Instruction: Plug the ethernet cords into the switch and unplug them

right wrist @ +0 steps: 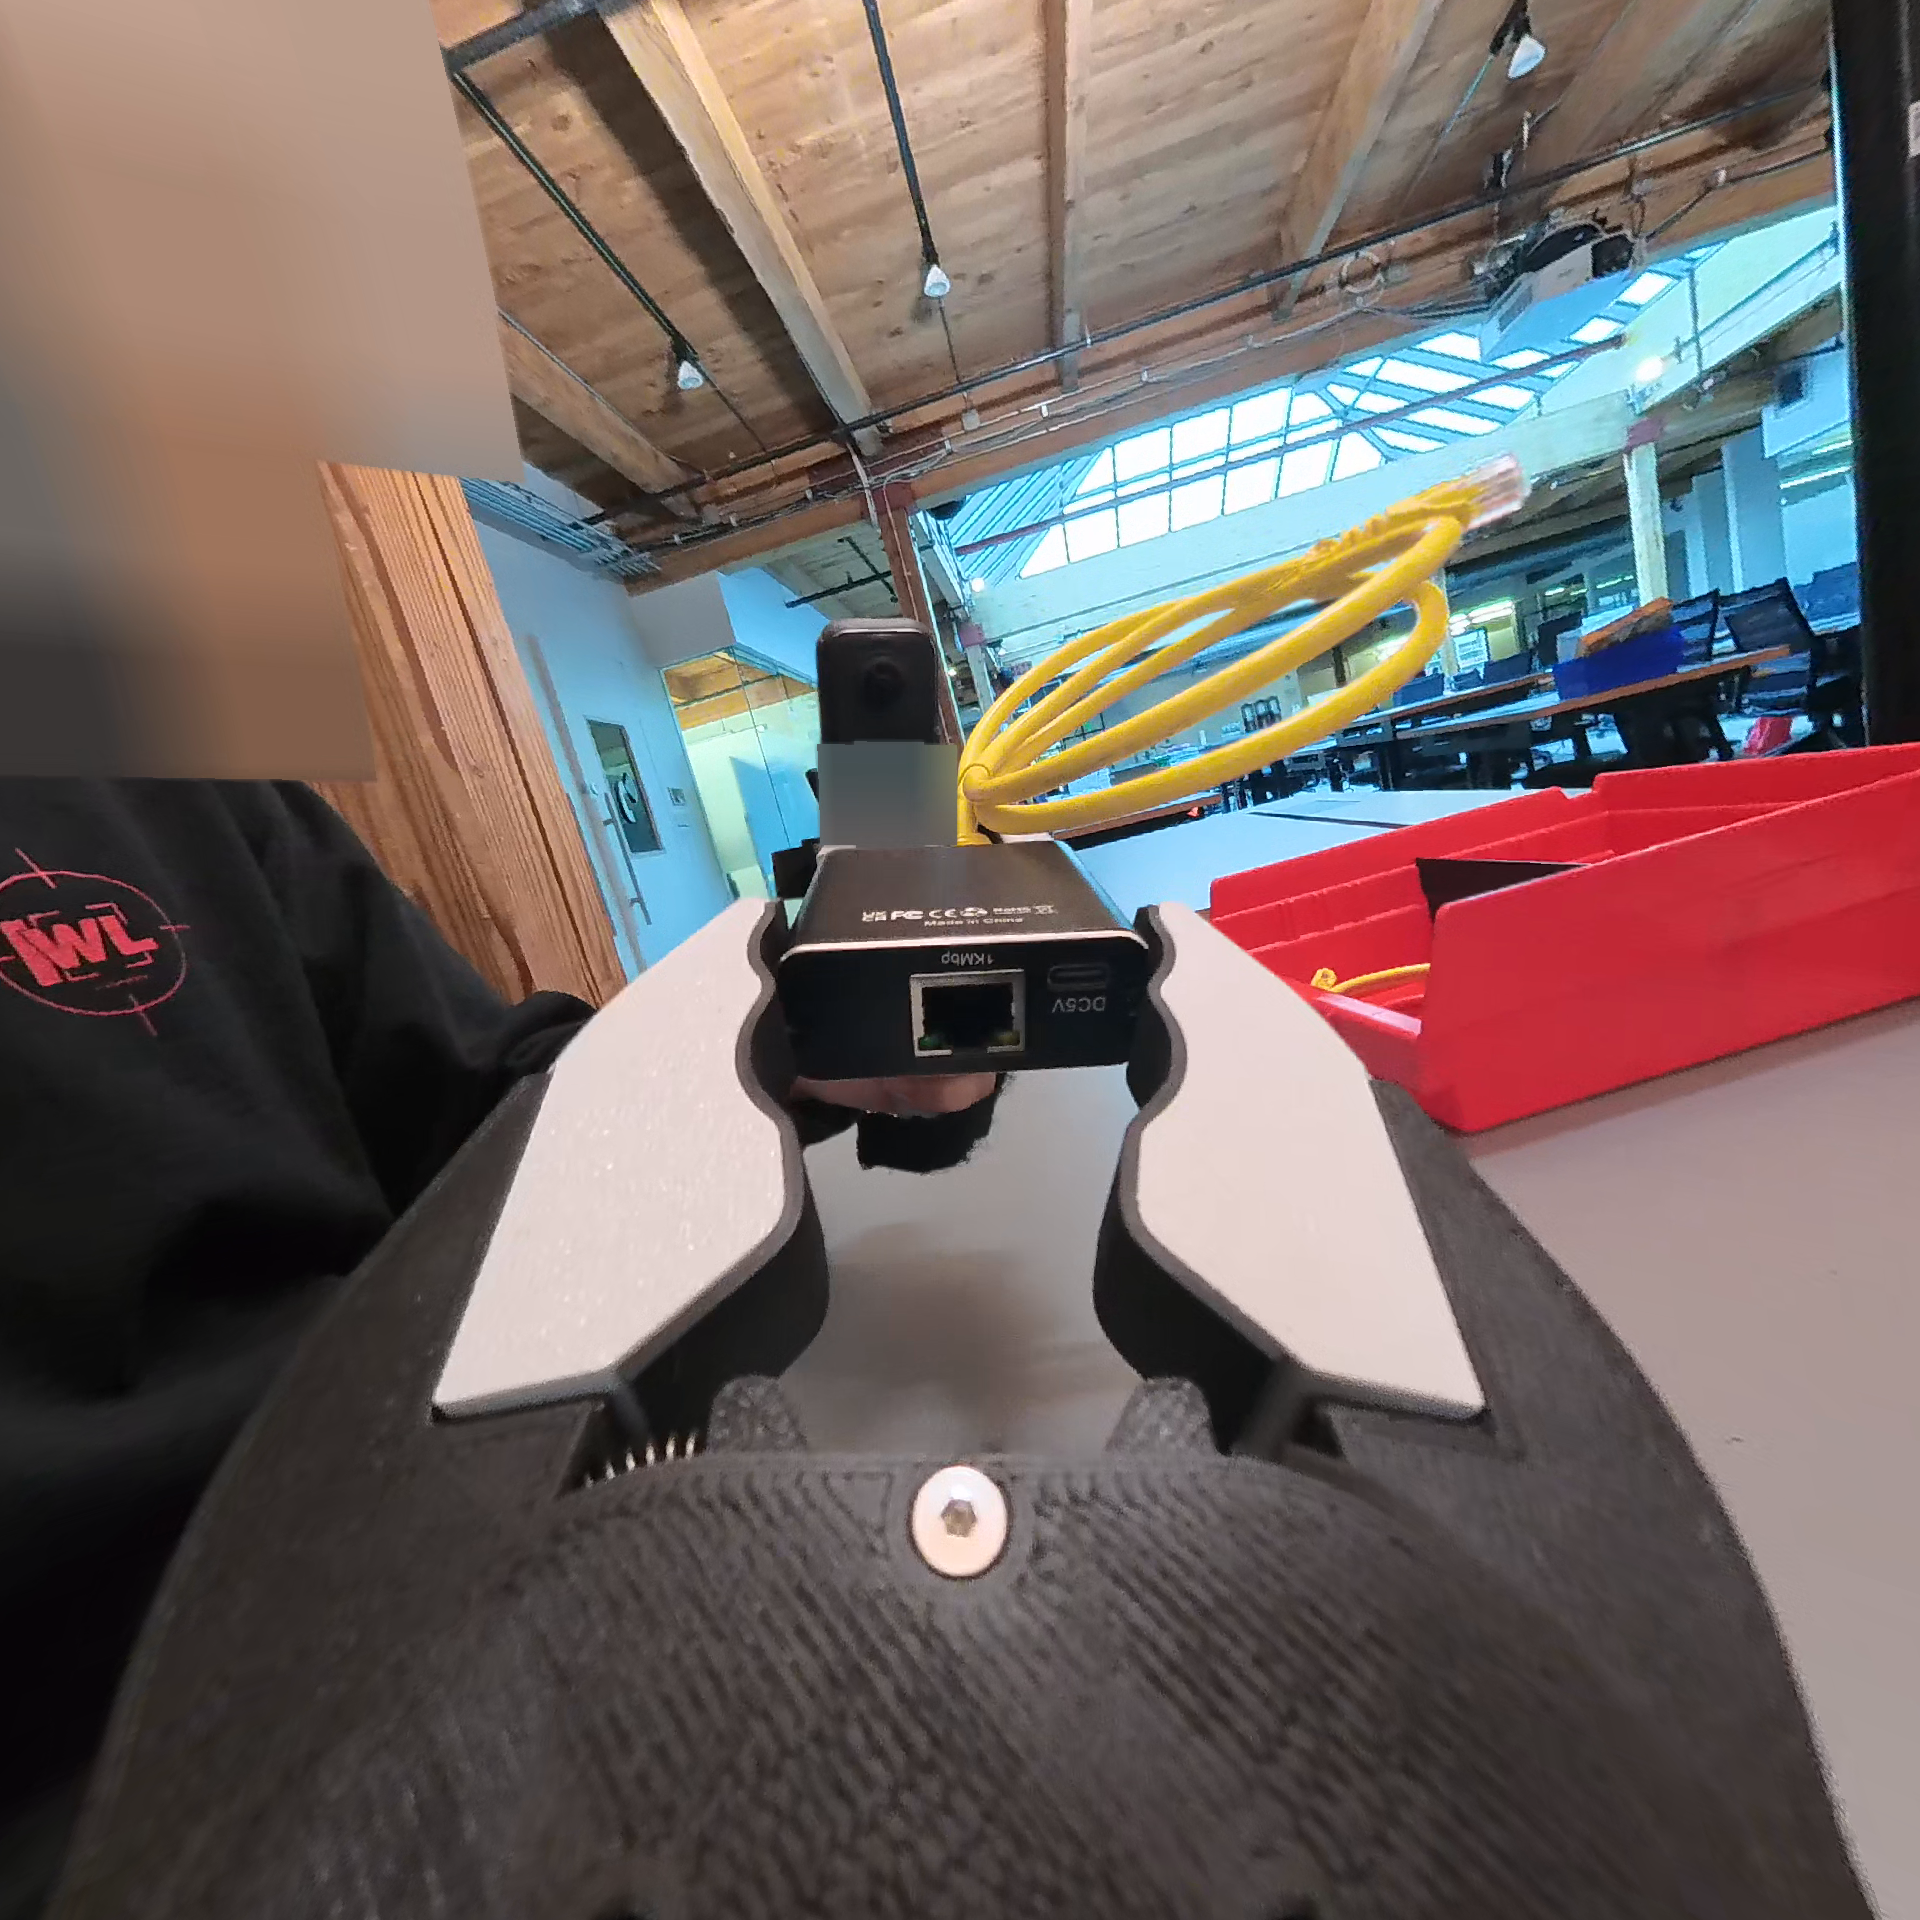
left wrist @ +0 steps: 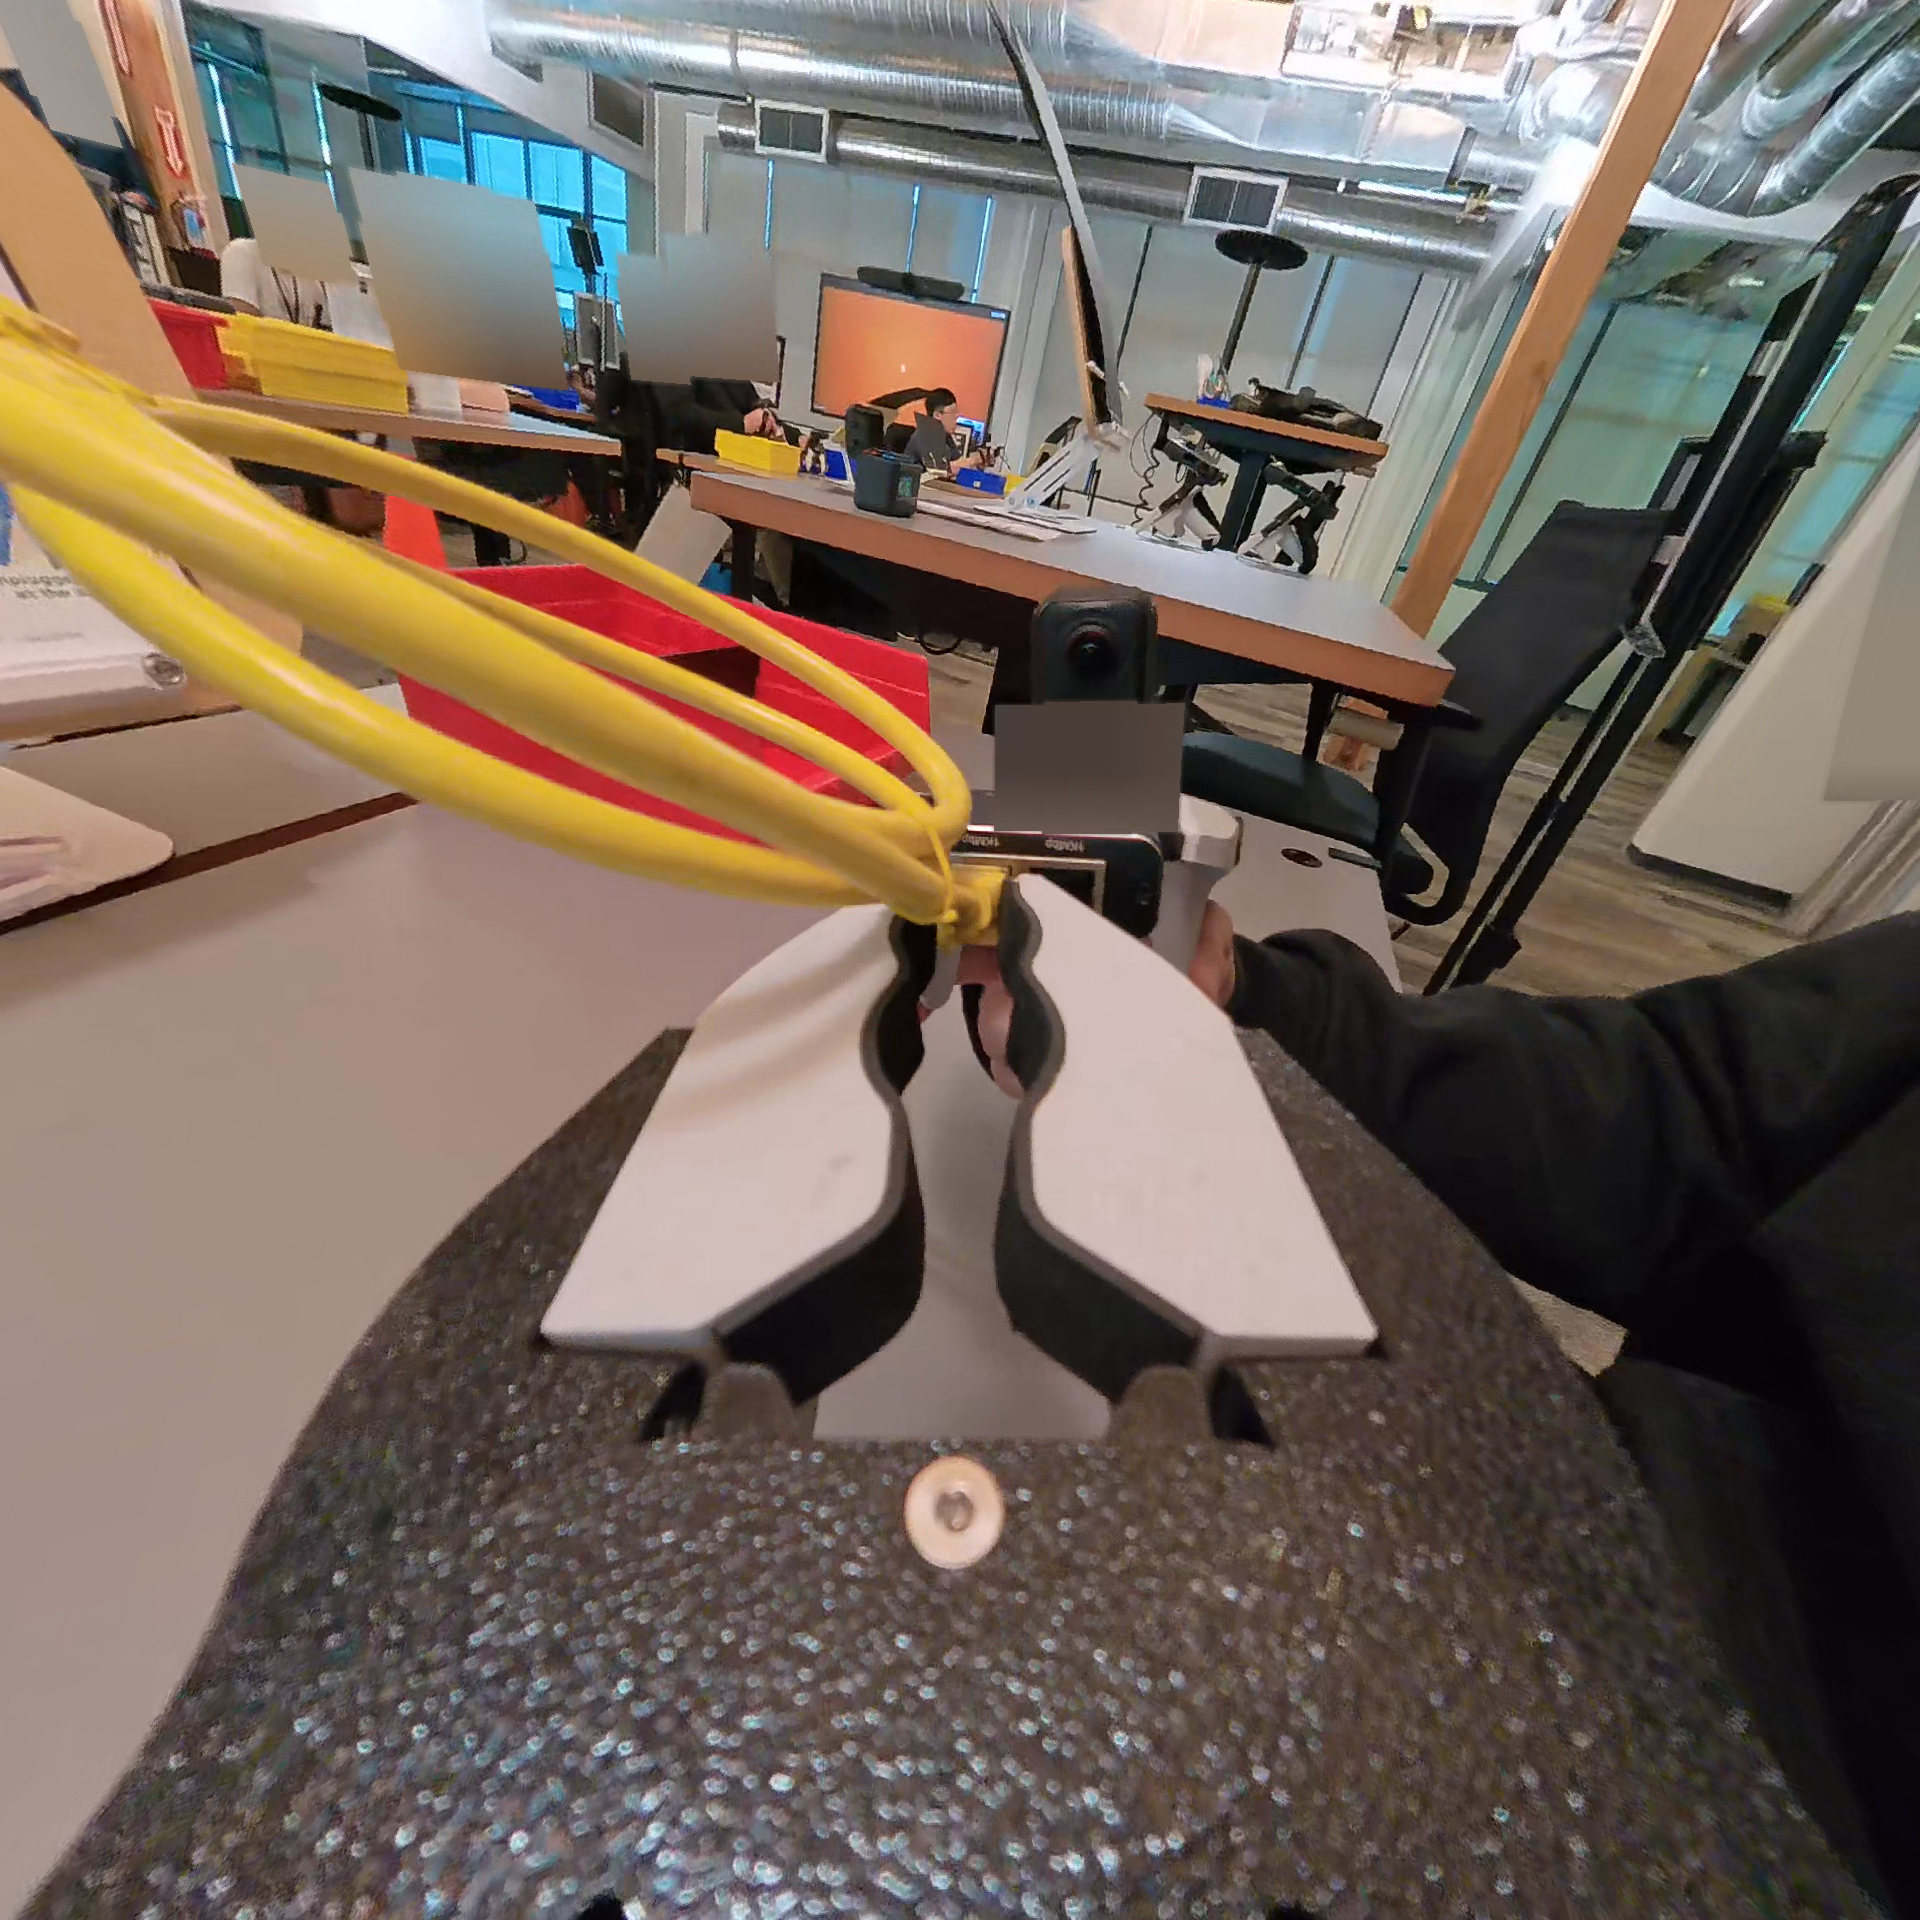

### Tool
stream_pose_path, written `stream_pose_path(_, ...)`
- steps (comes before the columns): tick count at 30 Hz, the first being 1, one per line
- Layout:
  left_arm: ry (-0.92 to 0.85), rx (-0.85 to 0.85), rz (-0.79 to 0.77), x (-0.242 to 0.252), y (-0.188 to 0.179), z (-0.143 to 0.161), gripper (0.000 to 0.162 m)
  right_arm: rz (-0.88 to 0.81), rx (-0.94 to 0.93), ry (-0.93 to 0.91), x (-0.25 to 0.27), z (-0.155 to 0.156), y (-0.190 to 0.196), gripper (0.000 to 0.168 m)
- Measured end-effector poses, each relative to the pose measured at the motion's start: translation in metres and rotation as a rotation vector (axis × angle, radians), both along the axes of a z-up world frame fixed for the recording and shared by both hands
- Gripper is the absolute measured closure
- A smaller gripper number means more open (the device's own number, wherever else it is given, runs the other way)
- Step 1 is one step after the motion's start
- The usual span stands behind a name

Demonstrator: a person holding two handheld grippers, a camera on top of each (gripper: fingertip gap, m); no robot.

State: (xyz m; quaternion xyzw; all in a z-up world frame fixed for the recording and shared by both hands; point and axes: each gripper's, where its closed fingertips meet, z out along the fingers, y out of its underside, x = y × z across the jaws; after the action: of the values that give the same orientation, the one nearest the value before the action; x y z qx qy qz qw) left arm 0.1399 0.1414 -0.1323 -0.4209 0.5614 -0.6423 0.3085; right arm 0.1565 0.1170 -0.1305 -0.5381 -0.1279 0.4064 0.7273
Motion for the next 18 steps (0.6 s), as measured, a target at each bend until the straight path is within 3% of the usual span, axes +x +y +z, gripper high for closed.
stream_pose_path(18, 0.067, -0.055, -0.019, 0.006, 0.006, -0.013, 0.150, 0.003, -0.053, 0.042, 0.003, -0.013, 0.007, 0.103)
